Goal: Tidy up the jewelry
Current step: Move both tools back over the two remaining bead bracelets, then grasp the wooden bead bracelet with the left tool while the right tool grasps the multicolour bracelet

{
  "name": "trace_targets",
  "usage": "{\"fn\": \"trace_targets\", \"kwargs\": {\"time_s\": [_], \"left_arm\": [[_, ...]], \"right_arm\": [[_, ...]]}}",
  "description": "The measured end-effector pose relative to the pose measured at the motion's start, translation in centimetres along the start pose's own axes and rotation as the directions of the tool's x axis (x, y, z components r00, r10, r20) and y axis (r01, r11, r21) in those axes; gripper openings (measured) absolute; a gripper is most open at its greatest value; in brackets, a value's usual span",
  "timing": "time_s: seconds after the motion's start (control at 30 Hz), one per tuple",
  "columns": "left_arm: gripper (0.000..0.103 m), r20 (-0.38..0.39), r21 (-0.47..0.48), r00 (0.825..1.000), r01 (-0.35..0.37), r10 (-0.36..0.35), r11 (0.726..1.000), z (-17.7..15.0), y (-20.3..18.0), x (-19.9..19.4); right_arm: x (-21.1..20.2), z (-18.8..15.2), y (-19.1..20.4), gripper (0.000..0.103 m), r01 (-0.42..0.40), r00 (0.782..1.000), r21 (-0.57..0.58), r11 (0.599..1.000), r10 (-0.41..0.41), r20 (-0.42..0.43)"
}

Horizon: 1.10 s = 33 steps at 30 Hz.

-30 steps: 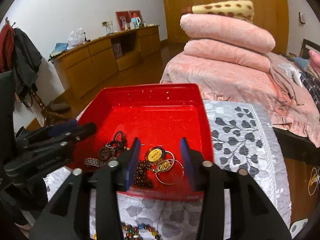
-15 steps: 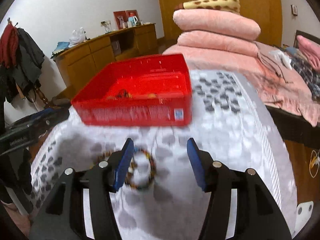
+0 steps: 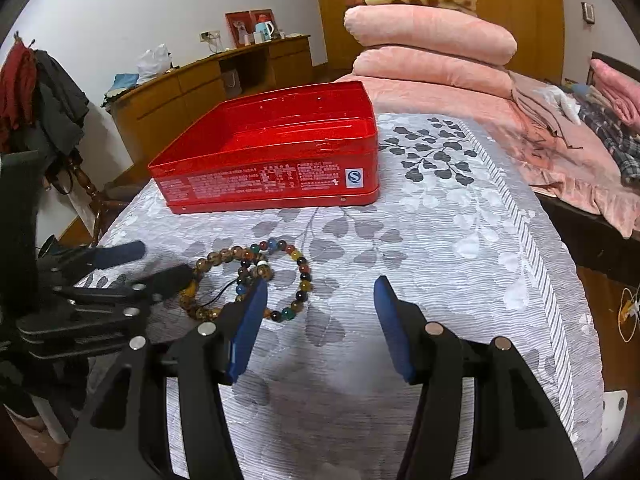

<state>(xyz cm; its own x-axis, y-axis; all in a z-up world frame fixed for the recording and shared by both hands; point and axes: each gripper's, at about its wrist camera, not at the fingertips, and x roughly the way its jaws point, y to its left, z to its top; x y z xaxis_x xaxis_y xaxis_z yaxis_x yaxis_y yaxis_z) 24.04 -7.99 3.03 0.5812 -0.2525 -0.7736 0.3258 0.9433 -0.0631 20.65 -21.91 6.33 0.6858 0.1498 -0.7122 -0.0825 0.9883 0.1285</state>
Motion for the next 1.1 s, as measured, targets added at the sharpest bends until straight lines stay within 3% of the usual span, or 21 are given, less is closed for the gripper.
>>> {"fn": "trace_targets", "kwargs": {"time_s": [0.1,0.23,0.4,0.47,0.73,1.0,1.1], "left_arm": [[0.064,-0.041,0.007,0.999,0.0,0.001,1.0,-0.2,-0.3,1.3],[0.057,-0.034,0.037,0.999,-0.032,0.034,0.999,-0.3,-0.5,1.7],[0.022,-0.02,-0.011,1.0,-0.02,0.019,1.0,0.1,1.0,1.4],[0.013,-0.016,-0.033,1.0,-0.009,0.009,0.999,0.1,1.7,1.2],[0.013,0.021,-0.067,1.0,-0.017,0.019,0.998,-0.4,3.3,-0.3],[0.013,0.008,-0.087,1.0,-0.003,0.004,0.996,-0.4,4.1,0.1],[0.013,-0.004,-0.079,1.0,0.005,-0.005,0.997,-0.3,3.9,0.4]], "right_arm": [[0.0,0.1,-0.1,0.054,-0.003,1.0,0.003,1.0,0.003,-0.001],[0.2,0.0,0.0,0.054,-0.006,1.0,-0.005,1.0,0.006,-0.006],[0.8,0.2,0.6,0.054,-0.024,1.0,-0.016,1.0,0.023,-0.02],[1.0,0.1,1.1,0.053,-0.036,0.999,-0.031,0.999,0.035,-0.027],[2.1,0.2,3.5,0.046,-0.094,0.994,-0.077,0.993,0.089,-0.068],[3.9,0.5,2.8,0.036,-0.062,0.991,-0.028,0.998,0.058,-0.119],[4.7,0.7,2.8,0.028,-0.063,0.989,-0.029,0.998,0.058,-0.136]]}}
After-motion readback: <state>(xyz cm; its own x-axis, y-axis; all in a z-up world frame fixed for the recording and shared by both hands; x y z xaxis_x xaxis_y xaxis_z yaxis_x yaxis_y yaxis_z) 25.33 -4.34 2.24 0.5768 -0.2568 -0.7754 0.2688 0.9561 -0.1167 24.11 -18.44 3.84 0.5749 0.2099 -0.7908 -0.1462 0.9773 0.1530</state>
